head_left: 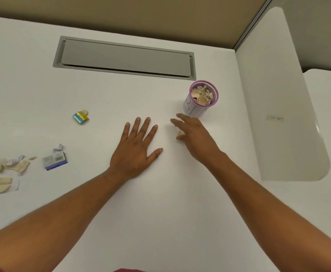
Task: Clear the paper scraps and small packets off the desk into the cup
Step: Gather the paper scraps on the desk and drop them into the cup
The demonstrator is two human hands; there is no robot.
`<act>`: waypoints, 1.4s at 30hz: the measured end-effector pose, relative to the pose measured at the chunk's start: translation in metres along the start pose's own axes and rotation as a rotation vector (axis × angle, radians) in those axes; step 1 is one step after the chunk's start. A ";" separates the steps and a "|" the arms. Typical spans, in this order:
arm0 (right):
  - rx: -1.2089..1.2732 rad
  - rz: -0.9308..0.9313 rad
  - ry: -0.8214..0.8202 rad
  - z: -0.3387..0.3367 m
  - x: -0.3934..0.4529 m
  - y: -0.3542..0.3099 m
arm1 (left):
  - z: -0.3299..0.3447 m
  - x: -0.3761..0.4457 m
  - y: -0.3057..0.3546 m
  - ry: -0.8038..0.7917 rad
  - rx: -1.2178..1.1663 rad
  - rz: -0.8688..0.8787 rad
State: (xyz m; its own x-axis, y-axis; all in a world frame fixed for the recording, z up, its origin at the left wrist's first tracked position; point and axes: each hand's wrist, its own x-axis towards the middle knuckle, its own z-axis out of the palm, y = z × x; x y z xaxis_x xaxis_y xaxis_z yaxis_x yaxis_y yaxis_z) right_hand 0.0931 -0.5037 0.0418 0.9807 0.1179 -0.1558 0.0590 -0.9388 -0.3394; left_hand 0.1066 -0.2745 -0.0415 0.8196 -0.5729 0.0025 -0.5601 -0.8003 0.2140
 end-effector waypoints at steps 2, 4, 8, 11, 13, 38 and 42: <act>-0.044 -0.004 -0.024 0.008 0.004 0.002 | -0.001 0.000 0.000 -0.003 0.004 -0.001; -0.089 -0.011 -0.020 0.011 0.005 0.002 | -0.002 0.000 0.001 -0.004 0.002 -0.004; -0.086 0.006 0.049 0.011 0.003 0.001 | -0.001 0.000 0.000 -0.002 0.017 -0.008; -0.028 0.036 0.092 0.008 -0.002 -0.004 | 0.001 0.000 0.000 0.007 0.024 -0.004; 0.073 0.036 0.208 0.001 -0.006 -0.012 | 0.002 0.000 -0.001 0.016 0.019 -0.003; -0.114 0.195 0.253 -0.079 0.043 0.021 | 0.002 -0.001 0.000 0.016 0.023 -0.012; -0.161 0.224 0.096 -0.076 0.046 0.023 | 0.005 0.000 -0.002 0.029 0.025 -0.010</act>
State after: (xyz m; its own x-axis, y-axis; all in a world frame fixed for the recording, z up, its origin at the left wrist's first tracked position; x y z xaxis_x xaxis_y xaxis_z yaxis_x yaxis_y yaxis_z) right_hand 0.1536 -0.5446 0.0976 0.9854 -0.1218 -0.1186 -0.1394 -0.9782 -0.1540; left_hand 0.1070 -0.2742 -0.0470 0.8280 -0.5601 0.0288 -0.5546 -0.8101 0.1901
